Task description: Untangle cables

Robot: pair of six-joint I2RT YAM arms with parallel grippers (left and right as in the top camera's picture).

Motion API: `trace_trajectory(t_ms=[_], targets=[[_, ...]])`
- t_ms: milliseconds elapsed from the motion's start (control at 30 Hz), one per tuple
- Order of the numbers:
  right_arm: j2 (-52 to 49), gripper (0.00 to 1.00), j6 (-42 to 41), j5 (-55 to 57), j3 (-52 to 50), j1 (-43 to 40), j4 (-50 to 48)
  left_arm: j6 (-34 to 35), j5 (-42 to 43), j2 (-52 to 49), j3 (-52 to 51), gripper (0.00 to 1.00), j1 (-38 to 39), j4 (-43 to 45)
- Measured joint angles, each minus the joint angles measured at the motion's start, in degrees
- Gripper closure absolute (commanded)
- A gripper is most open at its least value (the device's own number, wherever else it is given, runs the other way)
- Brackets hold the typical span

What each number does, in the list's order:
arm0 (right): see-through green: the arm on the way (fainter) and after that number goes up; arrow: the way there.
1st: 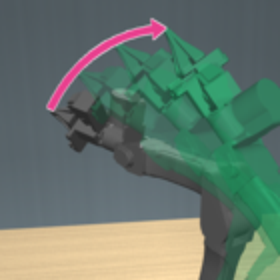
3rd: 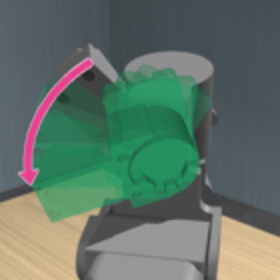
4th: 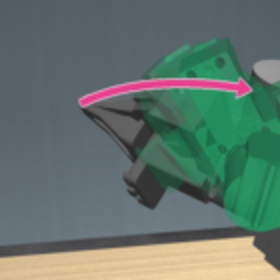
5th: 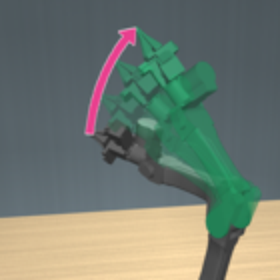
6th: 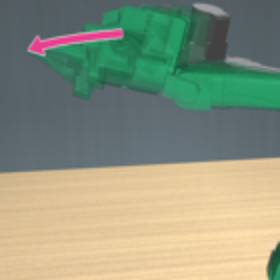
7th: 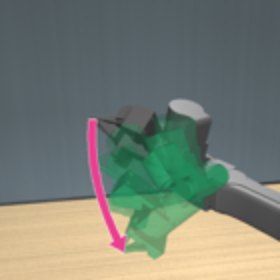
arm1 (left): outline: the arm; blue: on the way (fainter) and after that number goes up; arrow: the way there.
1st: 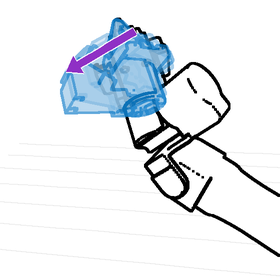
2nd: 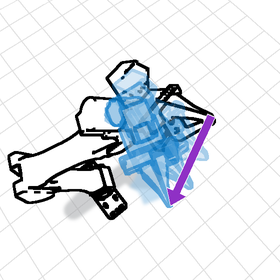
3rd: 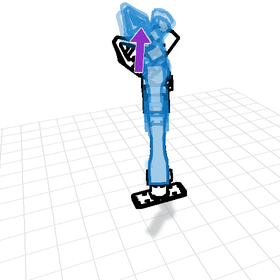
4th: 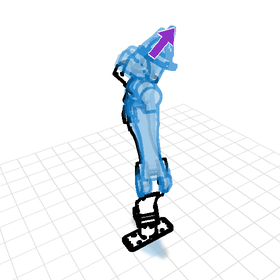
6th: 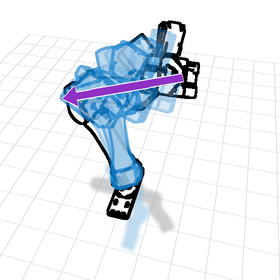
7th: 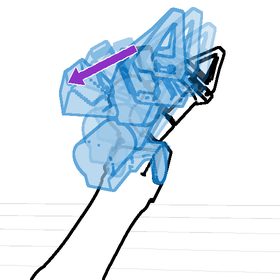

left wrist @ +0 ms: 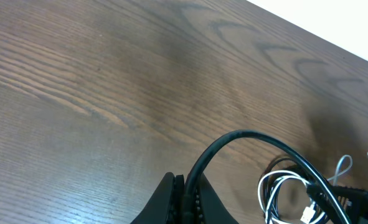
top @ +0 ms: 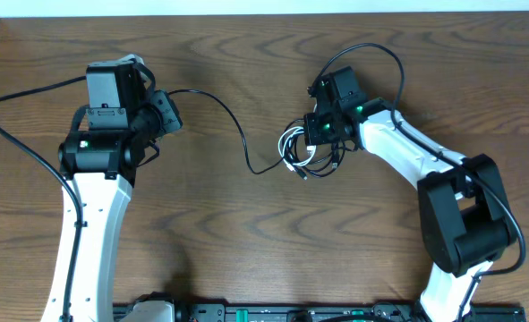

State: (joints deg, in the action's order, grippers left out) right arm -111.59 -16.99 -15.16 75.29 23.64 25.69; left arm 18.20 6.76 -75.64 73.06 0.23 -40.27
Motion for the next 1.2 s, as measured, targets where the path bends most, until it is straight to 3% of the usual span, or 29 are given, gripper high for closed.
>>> trace_trajectory(t_ms=[400,767,1200], targets=[[19.7,0.99,-0.4,1.4,1.5,-5.5,6.9,0.0,-0.1,-8.5,-5.2,0.92,2.4,6.6],[29.7,0.99,-0.4,2.1,1.8,-19.4,13.3,1.5,-7.2,-14.6,-5.3,0.92,1.9,8.2],[33.5,0.99,-0.4,1.5,1.8,-36.2,18.4,3.0,-8.7,-14.6,-5.3,0.92,-11.2,9.7]])
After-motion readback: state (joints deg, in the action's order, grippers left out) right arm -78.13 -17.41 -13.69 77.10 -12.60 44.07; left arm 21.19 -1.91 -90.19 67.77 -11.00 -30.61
